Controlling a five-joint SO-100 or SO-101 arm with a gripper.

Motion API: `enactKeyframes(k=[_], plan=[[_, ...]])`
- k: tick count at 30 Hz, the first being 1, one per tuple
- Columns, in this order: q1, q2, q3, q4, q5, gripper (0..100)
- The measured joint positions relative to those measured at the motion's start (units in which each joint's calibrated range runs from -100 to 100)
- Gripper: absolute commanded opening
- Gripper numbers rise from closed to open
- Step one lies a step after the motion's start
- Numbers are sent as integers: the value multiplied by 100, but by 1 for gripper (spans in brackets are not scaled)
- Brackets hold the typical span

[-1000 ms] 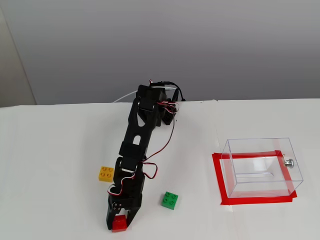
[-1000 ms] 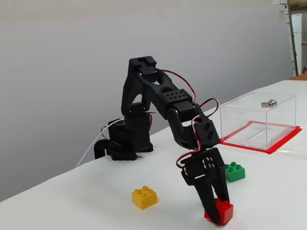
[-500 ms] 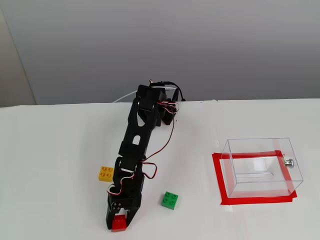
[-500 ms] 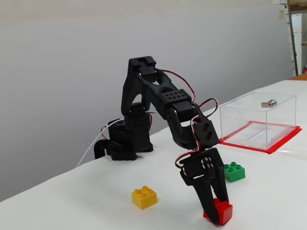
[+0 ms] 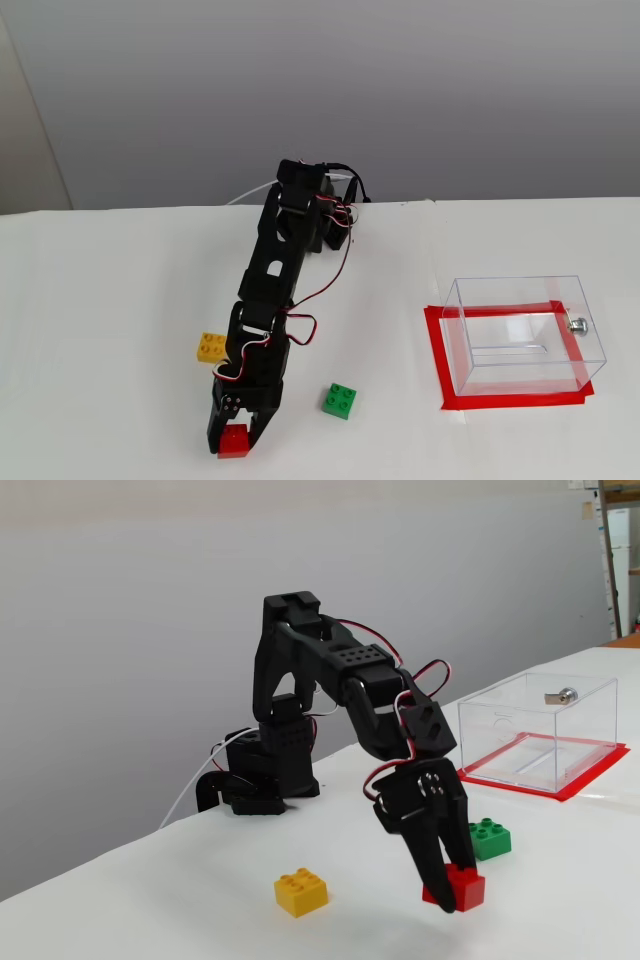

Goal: Pick the red lego brick and place it into the transparent box

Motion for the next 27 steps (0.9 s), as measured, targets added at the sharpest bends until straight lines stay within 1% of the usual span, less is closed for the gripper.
enactKeyframes(k=[5, 13, 22, 27], plan=[[-214, -558, 0, 377, 0, 10], [-449, -1463, 0, 951, -186, 10], [-1111, -2968, 9, 1620, -191, 10], [-1635, -3450, 9, 1997, -191, 10]])
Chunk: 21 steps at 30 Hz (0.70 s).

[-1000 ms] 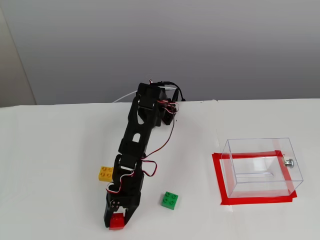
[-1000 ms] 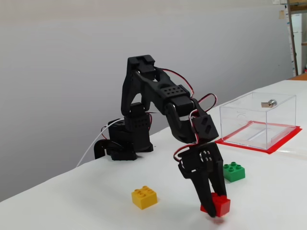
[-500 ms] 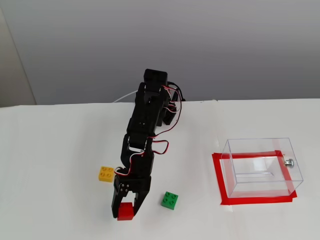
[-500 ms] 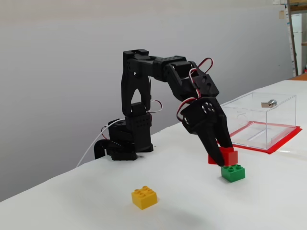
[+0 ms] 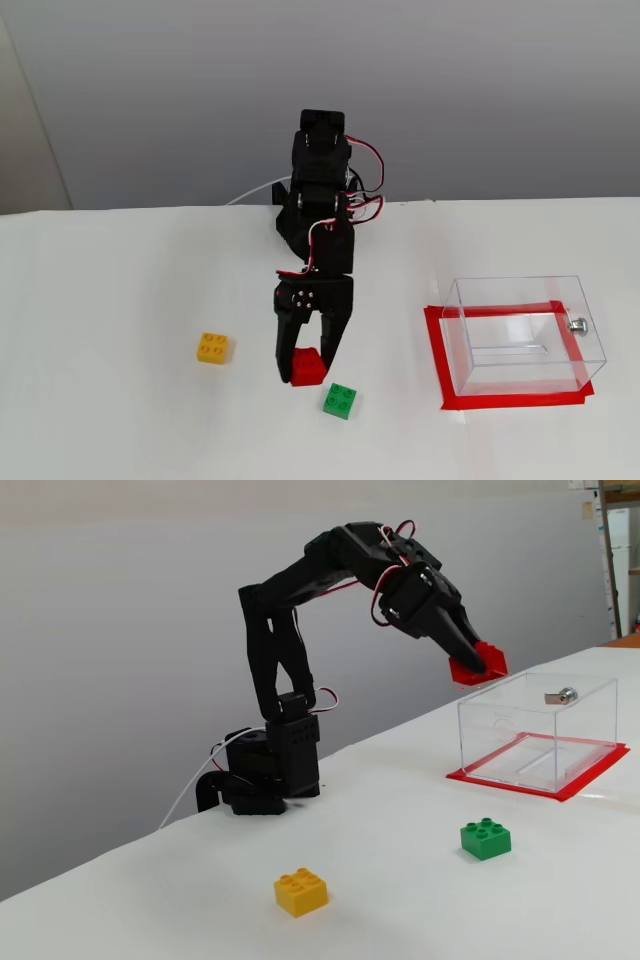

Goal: Pick the red lego brick and place it into the transparent box

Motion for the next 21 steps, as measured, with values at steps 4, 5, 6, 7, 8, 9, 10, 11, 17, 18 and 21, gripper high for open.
enactKeyframes(k=[4, 5, 6, 7, 8, 9, 10, 11, 17, 18, 21], plan=[[-353, -178, 0, 223, -151, 10], [-470, -203, 0, 249, -186, 10], [-598, -228, 0, 274, -205, 10], [-737, -245, 0, 283, -215, 10], [-865, -254, 0, 300, -225, 10], [-951, -254, 0, 308, -234, 10], [-1036, -254, 0, 308, -234, 10], [-1111, -254, 0, 317, -234, 10], [-1774, -254, 0, 317, -386, 10], [-1902, -254, 0, 317, -391, 10], [-2254, -254, 0, 317, -445, 10]])
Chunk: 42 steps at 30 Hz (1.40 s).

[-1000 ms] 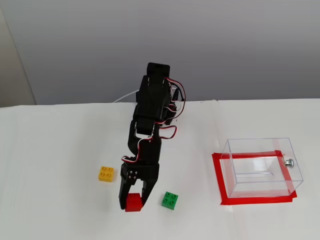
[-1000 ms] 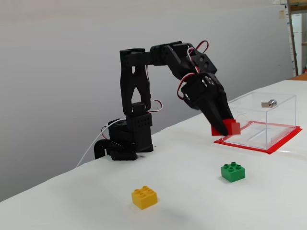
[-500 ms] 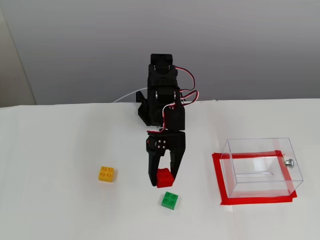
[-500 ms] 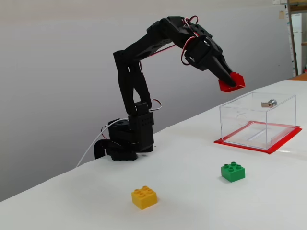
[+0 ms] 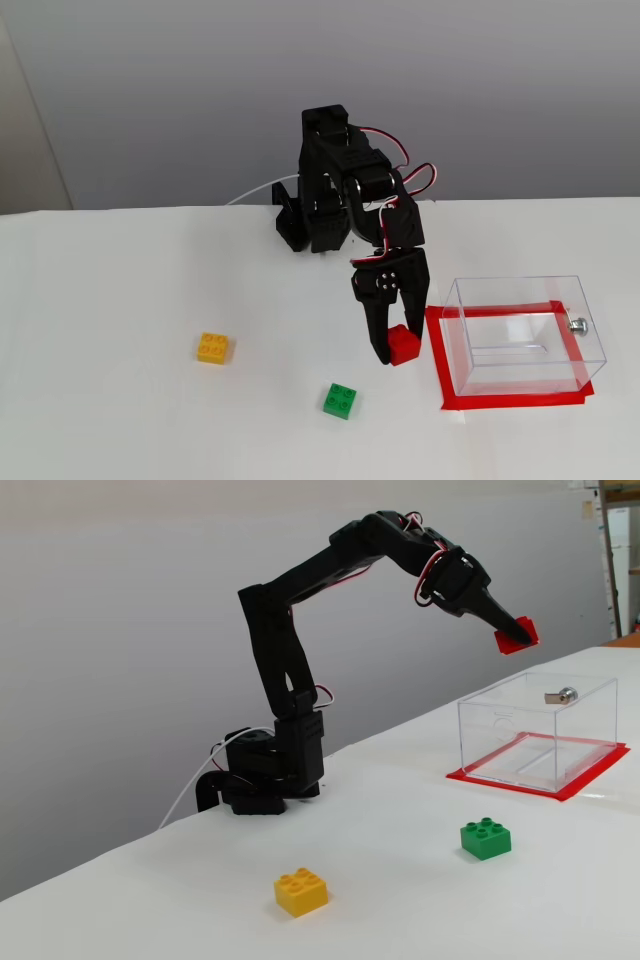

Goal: Pick the red lego brick and place it into the transparent box

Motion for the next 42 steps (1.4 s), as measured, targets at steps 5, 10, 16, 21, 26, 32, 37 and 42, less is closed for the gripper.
enactKeyframes(k=[5, 10, 16, 21, 26, 32, 37, 42], plan=[[-705, 0, 0, 0, -98, 10], [-1421, 0, 0, 0, -181, 10], [-2222, 8, 0, 0, -200, 10], [-2788, 220, -9, 0, -200, 10], [-3365, 406, -9, 0, -200, 10], [-3825, 693, -97, 0, -200, 10], [-4103, 1099, -583, 0, -200, 10], [-4135, 1548, -1077, 0, -200, 10]])
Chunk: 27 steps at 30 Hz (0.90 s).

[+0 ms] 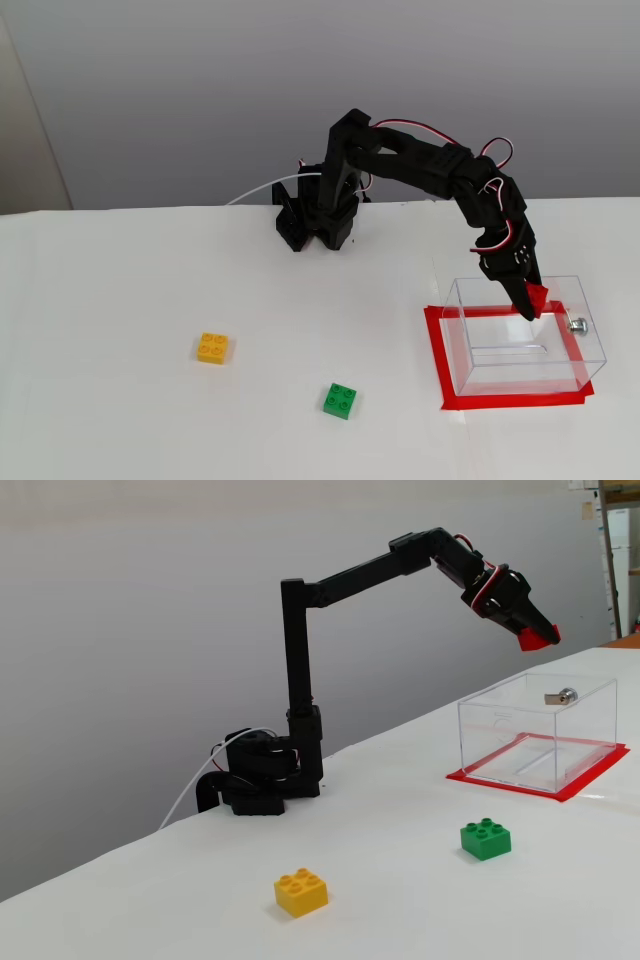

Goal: Pick the red lego brick and place it into the transparent box

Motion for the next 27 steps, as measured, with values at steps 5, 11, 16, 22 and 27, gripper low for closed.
enactKeyframes(k=[5, 11, 16, 22, 27], plan=[[-118, 85, -97, 0, 0, 10], [-128, 161, -97, 0, 0, 10], [-128, 169, -97, 0, 0, 10], [-128, 169, -97, 0, 0, 10], [-299, 169, -97, 0, 0, 19]])
